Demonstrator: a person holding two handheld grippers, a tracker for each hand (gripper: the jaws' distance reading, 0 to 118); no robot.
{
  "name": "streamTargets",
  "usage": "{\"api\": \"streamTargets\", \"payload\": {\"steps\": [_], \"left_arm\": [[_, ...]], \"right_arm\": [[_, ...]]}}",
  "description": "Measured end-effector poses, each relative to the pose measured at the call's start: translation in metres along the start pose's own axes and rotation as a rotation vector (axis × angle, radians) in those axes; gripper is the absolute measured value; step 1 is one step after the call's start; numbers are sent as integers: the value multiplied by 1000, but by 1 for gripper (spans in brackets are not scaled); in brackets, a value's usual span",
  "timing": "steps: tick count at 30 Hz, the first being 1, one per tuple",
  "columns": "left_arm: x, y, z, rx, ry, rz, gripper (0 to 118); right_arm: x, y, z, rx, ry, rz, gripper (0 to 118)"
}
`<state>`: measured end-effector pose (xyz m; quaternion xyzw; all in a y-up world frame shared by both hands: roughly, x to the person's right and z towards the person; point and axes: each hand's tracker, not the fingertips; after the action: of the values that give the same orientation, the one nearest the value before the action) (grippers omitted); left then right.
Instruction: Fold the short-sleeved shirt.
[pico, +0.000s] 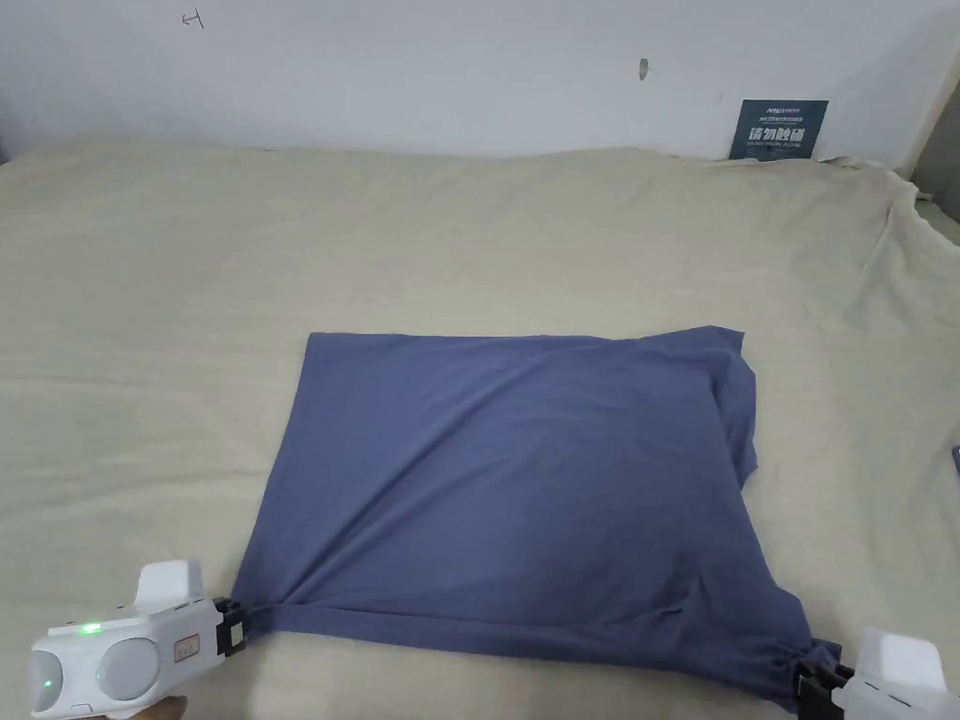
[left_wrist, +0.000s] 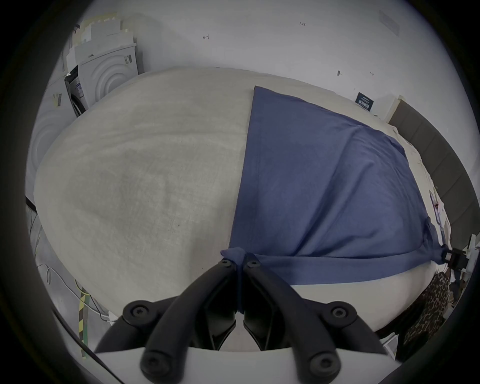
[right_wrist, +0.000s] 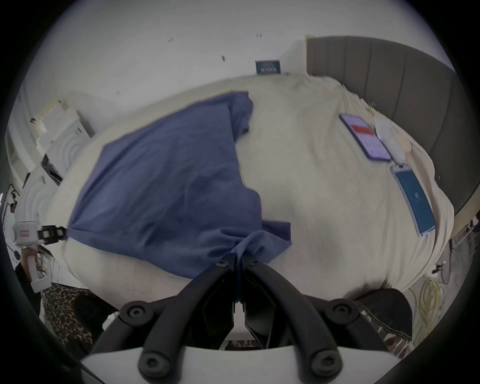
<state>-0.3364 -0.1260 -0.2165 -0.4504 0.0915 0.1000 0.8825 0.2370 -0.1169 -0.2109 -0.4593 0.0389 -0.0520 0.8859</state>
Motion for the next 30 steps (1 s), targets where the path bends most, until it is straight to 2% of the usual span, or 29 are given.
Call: {"api": "streamTargets", "payload": {"steps": [3,7,9,10,11,12,13,20,24,30], "left_arm": [[0,1,1,1,6,16,2],[6,3,7,-19,20,27,22],[8,3,12,-26,22,26,60],[9,4,14,-34,34,29,78],[12,6,17,-40,48,34,96],[14,9,22,-37,51,38,103],[15,12,29,-12,44,45,105],[40,46,95,240,5,16,105],[54,60,128,352,-16,-4,105],[71,62,144,472,42,-13,103]], "right_arm": [[-6,-1,-13,-86,-32,14,2],[-16,-3,-12,-92,-43,28,3],[-18,-1,-6,-83,-38,26,8],[-19,1,-2,-78,-34,25,27],[-20,4,3,-75,-36,29,54],[-22,7,9,-63,-40,37,78],[-25,12,16,-24,-45,46,95],[-46,60,93,317,9,81,95],[-61,77,126,466,9,112,95],[-77,79,142,636,-69,181,95]]}}
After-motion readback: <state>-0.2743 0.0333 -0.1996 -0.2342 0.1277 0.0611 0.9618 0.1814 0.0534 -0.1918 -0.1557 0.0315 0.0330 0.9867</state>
